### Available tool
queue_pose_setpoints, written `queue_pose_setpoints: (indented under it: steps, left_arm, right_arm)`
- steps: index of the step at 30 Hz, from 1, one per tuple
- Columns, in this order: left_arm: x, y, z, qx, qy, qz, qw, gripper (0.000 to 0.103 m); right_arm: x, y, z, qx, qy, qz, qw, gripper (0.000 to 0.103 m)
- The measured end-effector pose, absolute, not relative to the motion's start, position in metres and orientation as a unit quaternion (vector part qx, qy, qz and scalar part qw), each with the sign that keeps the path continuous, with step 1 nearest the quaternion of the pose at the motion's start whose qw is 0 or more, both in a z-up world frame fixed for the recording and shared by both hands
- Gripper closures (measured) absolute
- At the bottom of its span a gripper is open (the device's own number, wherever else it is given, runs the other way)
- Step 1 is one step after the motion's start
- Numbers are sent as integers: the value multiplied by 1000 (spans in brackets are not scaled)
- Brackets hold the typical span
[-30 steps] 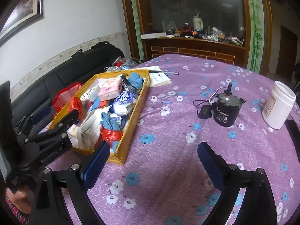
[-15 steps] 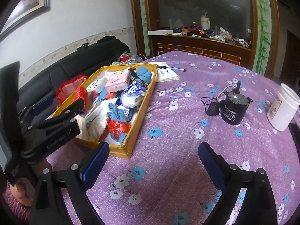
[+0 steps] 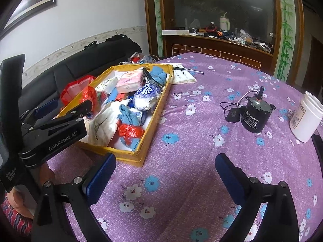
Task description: Organize soft objects
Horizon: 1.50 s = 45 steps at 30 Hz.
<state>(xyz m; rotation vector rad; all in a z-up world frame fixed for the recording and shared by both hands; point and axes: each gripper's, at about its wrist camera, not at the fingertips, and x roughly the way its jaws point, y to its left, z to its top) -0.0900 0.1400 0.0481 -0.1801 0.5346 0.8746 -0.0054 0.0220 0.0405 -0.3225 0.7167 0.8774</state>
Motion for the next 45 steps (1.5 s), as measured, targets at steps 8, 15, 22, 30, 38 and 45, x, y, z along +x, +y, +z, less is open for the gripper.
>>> queue_pose_setpoints:
  steps: [8, 15, 22, 30, 38, 45]
  left_arm:
    - [-91, 140, 48, -87, 255, 417, 868, 14]
    - [-91, 141, 49, -87, 255, 419, 867, 14]
    - [-92, 142, 48, -91, 255, 421, 866, 14]
    - [-92, 142, 48, -92, 254, 422, 866, 14]
    - [-92, 143, 48, -93, 255, 421, 866, 14]
    - [-92, 143, 48, -92, 254, 420, 866, 14]
  right_arm:
    - [-5, 22, 40, -153, 337, 413, 832, 4]
    - [-6, 23, 39, -159, 336, 412, 832, 3]
    - [-6, 22, 39, -159, 336, 410, 833, 3]
    - [-5, 23, 39, -159, 336, 410, 833, 3]
    - [-5, 22, 40, -159, 335, 408, 834, 3]
    - [-5, 21, 41, -159, 335, 407, 834, 3]
